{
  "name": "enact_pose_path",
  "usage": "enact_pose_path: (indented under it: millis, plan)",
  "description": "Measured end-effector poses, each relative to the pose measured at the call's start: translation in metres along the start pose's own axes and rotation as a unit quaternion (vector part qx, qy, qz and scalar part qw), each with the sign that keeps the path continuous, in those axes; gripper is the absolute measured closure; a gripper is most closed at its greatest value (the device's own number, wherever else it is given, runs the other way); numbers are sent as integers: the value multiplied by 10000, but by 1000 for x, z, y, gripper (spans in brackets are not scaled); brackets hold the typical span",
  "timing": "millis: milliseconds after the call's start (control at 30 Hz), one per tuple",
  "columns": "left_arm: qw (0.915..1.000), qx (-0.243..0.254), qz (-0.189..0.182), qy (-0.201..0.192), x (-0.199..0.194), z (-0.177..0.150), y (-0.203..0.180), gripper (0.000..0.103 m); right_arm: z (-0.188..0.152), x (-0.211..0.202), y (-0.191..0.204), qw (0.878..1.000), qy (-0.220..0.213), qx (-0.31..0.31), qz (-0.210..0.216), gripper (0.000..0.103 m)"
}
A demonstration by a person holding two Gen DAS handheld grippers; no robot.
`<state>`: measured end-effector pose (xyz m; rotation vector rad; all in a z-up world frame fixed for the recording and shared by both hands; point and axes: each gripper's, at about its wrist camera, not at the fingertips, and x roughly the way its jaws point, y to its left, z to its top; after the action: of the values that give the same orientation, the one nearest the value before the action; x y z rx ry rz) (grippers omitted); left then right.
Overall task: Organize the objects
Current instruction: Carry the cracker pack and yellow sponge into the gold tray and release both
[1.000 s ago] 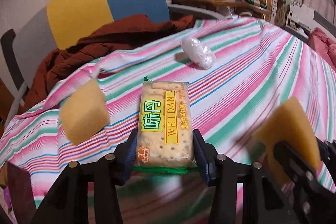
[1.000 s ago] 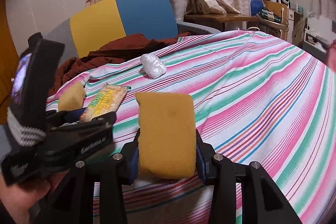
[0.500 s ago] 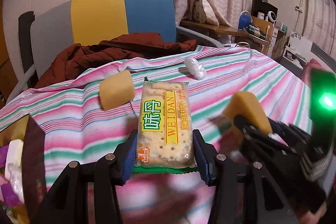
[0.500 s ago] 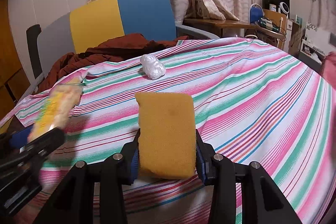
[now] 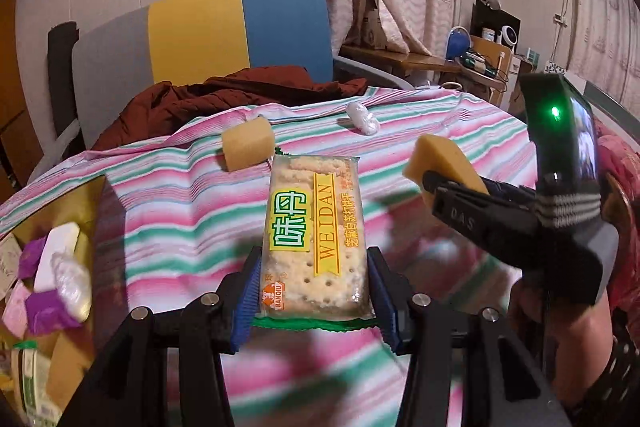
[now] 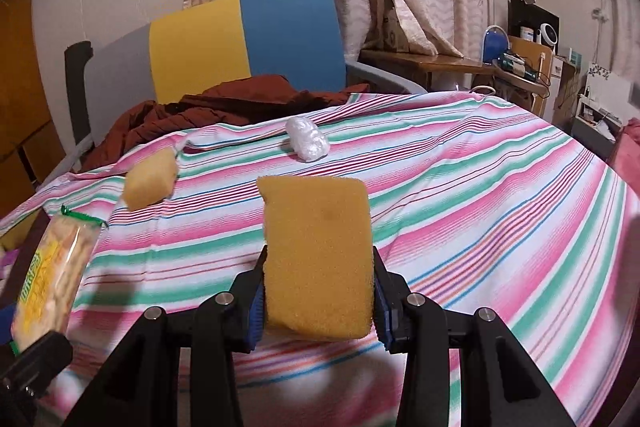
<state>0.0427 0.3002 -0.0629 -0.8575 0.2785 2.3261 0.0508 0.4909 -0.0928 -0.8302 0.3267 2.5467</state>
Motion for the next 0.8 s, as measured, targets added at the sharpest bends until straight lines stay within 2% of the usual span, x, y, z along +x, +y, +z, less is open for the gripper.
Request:
enact_pose_path:
  millis: [133, 300, 567, 800]
  plan:
    - [9999, -117, -72, 67, -19, -16, 9, 53, -8, -21, 11, 9992, 86, 100, 378, 60]
    - [9997, -230, 47, -27, -43, -29, 28, 53, -14, -46, 36, 9958, 174, 297, 854, 60]
    - [9967, -578, 455, -356, -84, -31, 80, 53, -16, -71, 112, 9858, 289, -65, 1652, 60]
    - [9920, -873, 847, -346, -102, -34, 136, 53, -4, -72, 188, 9698, 486, -454, 2347, 60]
